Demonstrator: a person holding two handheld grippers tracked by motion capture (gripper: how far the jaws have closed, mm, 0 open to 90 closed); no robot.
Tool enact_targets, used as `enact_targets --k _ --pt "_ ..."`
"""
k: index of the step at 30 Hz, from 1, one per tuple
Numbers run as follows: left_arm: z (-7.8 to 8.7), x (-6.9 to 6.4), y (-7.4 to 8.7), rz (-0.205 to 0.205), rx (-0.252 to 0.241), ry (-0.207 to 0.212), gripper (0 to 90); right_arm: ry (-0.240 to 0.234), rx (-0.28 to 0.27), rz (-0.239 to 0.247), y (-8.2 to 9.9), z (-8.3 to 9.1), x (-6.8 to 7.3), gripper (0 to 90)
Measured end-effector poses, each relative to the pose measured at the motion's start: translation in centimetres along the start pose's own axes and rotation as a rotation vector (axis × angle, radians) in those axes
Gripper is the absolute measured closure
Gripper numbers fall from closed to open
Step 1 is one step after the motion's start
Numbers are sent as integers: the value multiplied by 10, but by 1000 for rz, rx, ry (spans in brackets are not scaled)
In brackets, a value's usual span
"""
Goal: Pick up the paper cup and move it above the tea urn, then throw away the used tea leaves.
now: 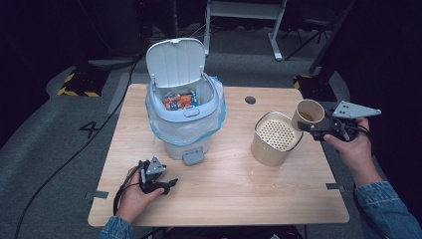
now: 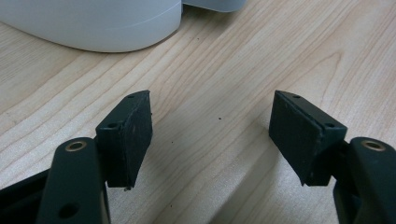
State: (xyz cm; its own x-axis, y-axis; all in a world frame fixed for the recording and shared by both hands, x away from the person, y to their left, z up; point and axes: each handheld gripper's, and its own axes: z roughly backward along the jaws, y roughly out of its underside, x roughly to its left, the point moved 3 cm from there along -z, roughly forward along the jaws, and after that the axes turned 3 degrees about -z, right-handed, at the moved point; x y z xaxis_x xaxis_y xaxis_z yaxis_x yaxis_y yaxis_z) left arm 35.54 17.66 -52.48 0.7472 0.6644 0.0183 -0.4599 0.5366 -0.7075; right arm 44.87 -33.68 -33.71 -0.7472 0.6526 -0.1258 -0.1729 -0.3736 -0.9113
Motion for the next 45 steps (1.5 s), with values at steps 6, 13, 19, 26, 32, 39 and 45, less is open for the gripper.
enact_targets --k 6,13,19,26,32,39,45 --pt "0 -1 0 10 -2 -2 306 14 12 27 -5 -11 -8 315" --pt "0 -1 0 10 -2 -5 307 51 40 89 -7 -20 -14 318" --pt "0 -1 0 10 -2 -5 307 70 57 150 -6 -28 -16 324" --pt "1 -1 1 10 -2 -10 307 102 116 264 -1 -41 -15 327" --pt "1 -2 1 12 -3 -11 307 131 152 353 1 -47 -12 331" --pt "1 -2 1 13 -3 -11 307 186 203 486 1 -48 -9 334" --pt "1 -2 1 13 -3 -10 306 249 272 632 1 -49 -2 337"
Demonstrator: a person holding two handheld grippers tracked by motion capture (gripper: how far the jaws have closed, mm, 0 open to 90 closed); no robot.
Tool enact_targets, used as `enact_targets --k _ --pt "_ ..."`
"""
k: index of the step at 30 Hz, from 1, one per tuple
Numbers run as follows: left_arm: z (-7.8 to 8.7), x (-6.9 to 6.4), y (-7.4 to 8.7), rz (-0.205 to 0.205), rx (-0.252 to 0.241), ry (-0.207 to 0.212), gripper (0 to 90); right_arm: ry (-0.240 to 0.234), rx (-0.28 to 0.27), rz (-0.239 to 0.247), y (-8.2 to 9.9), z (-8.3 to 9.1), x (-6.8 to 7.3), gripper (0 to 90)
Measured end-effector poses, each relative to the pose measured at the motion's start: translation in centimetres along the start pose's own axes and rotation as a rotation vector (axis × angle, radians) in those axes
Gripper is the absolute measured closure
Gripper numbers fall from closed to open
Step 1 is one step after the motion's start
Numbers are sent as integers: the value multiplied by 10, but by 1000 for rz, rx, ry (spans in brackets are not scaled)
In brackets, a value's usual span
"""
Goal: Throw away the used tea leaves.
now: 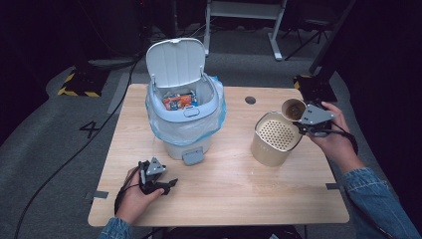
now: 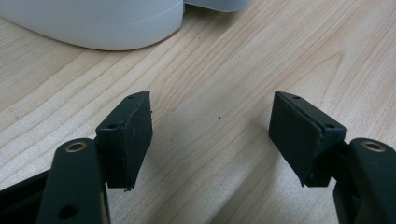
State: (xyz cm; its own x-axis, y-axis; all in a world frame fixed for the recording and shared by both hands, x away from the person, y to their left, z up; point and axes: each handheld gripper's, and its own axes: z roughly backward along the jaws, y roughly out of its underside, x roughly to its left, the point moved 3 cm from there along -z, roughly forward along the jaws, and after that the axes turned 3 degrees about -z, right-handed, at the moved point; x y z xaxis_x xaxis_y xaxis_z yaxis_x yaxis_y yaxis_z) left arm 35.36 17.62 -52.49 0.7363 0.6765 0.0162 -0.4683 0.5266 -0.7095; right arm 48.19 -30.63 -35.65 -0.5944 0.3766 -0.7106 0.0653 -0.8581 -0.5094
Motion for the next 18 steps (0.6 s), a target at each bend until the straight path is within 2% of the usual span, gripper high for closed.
enact_targets --k 5,10,15,18 --pt "0 0 0 0 -2 0 306 32 46 111 -1 0 4 338" --pt "0 0 0 -1 -1 -1 306 77 117 223 -1 0 8 339" --pt "0 0 0 1 0 -2 306 128 168 376 -3 0 12 340" --pt "0 0 0 2 -1 -2 306 148 191 439 -4 0 13 340"
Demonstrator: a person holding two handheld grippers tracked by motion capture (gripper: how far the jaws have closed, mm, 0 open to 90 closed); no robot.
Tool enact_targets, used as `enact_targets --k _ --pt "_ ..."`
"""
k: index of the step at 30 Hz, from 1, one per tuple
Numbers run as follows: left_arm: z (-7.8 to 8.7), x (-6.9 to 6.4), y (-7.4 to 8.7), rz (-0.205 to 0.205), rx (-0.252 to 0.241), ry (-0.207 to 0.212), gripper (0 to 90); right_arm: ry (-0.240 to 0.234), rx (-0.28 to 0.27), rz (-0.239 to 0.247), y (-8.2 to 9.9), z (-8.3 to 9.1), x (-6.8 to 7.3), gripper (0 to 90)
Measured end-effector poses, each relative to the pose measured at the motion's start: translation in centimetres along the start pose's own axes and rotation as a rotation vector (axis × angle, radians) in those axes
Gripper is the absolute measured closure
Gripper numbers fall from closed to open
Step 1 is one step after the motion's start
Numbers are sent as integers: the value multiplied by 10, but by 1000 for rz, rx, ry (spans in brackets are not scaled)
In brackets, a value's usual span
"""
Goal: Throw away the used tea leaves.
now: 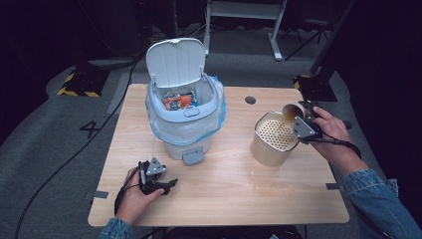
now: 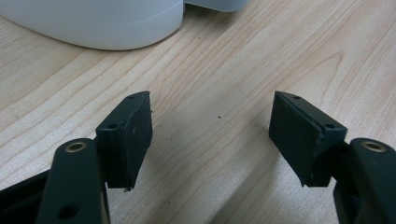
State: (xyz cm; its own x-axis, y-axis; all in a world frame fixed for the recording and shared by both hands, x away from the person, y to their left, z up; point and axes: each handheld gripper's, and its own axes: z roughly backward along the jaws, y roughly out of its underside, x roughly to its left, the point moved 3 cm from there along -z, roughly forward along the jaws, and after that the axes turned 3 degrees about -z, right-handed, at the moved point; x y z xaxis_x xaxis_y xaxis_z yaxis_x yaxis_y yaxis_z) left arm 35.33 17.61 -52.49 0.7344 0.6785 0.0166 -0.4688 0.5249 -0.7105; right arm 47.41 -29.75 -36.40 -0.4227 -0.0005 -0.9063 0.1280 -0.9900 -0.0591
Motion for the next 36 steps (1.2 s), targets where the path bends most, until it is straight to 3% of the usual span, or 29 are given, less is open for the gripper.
enact_targets --k 4,12,18,20,25,31,33,36 --pt "0 0 0 1 2 -1 306 38 25 61 -2 2 2 340" --pt "0 0 0 0 0 0 306 134 88 277 -9 4 8 340" --pt "0 0 0 0 0 0 306 206 139 491 -17 6 17 342" --pt "0 0 0 0 0 0 306 234 151 582 -20 6 21 343" --pt "0 0 0 0 0 0 306 293 170 735 -27 7 30 345" --pt "0 0 0 0 0 0 306 345 184 857 -31 9 32 346" --pt "0 0 0 0 0 0 306 363 191 925 -34 11 34 346" --pt "0 0 0 0 0 0 306 376 188 947 -37 14 34 346"
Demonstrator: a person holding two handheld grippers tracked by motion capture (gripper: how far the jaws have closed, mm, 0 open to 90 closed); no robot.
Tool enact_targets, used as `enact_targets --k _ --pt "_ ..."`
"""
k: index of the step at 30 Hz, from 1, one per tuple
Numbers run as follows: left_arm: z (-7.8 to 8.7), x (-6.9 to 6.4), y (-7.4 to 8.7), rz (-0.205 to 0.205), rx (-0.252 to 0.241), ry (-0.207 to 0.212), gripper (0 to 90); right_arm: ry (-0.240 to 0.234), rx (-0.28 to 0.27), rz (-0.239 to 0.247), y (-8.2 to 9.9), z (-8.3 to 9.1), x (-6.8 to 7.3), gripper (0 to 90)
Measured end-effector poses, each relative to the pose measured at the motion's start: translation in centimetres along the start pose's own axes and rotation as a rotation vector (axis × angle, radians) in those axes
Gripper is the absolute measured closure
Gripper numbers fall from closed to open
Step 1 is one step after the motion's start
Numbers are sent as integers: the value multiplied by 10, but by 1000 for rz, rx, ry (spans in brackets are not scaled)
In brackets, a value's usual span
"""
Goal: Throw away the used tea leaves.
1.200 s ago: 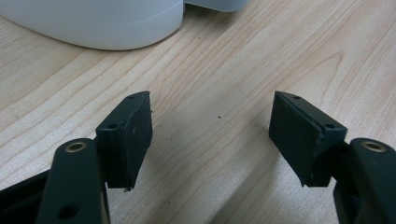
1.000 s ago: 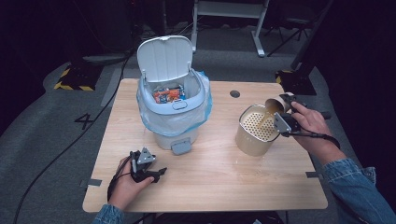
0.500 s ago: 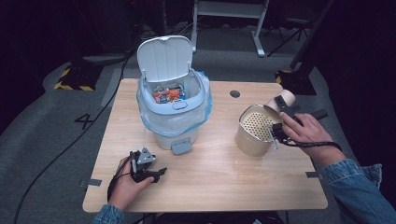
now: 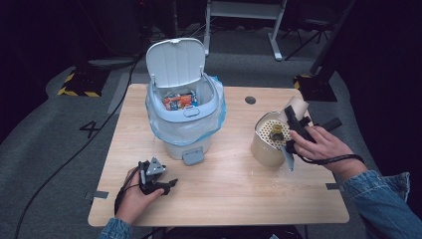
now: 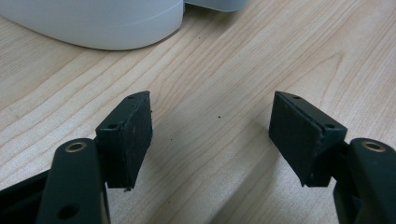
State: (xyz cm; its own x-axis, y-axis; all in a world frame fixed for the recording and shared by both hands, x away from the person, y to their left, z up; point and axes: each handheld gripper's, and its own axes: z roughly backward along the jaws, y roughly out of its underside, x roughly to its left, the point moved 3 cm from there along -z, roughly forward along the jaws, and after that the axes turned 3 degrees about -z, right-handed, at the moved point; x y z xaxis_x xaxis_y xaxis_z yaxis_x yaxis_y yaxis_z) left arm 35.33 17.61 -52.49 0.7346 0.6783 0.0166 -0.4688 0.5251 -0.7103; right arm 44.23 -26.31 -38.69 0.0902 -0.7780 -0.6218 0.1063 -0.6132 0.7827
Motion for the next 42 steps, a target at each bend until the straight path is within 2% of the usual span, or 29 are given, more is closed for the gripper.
enact_targets --k 7,10,11,14,15,16,18,21,27,30,33,34,36,37,39,40,42 --pt "0 0 0 0 0 0 306 -16 -5 -66 5 -2 0 345" --pt "0 0 0 0 0 0 306 -31 -17 -120 9 -2 0 343" --pt "0 0 0 0 0 0 306 -48 -37 -202 11 -3 0 341" --pt "0 0 0 0 0 0 306 -81 -62 -337 20 -5 -1 339" --pt "0 0 0 0 0 0 306 -94 -73 -410 24 -6 -1 338" --pt "0 0 0 0 0 0 306 -96 -80 -441 26 -6 -1 337" --pt "0 0 0 0 0 0 306 -128 -111 -554 31 -7 -2 336" --pt "0 0 0 0 0 0 306 -164 -149 -691 38 -8 -2 334" --pt "0 0 0 0 0 0 306 -271 -262 -1061 53 -13 4 332" --pt "0 0 0 0 0 -1 306 -338 -327 -1268 60 -15 9 332" --pt "0 0 0 0 0 -1 306 -391 -387 -1432 65 -17 12 331" --pt "0 0 0 0 0 -1 306 -418 -417 -1507 66 -18 14 331" --pt "0 0 0 0 0 -1 306 -451 -473 -1600 68 -20 17 330" --pt "0 0 0 0 0 0 306 -490 -516 -1672 69 -21 18 330" --pt "0 0 0 0 0 -1 306 -519 -554 -1738 70 -22 21 329" --pt "0 0 0 3 -1 0 306 -555 -582 -1797 71 -24 23 327" --pt "1 0 1 2 1 -1 306 -622 -603 -1907 72 -25 26 326"
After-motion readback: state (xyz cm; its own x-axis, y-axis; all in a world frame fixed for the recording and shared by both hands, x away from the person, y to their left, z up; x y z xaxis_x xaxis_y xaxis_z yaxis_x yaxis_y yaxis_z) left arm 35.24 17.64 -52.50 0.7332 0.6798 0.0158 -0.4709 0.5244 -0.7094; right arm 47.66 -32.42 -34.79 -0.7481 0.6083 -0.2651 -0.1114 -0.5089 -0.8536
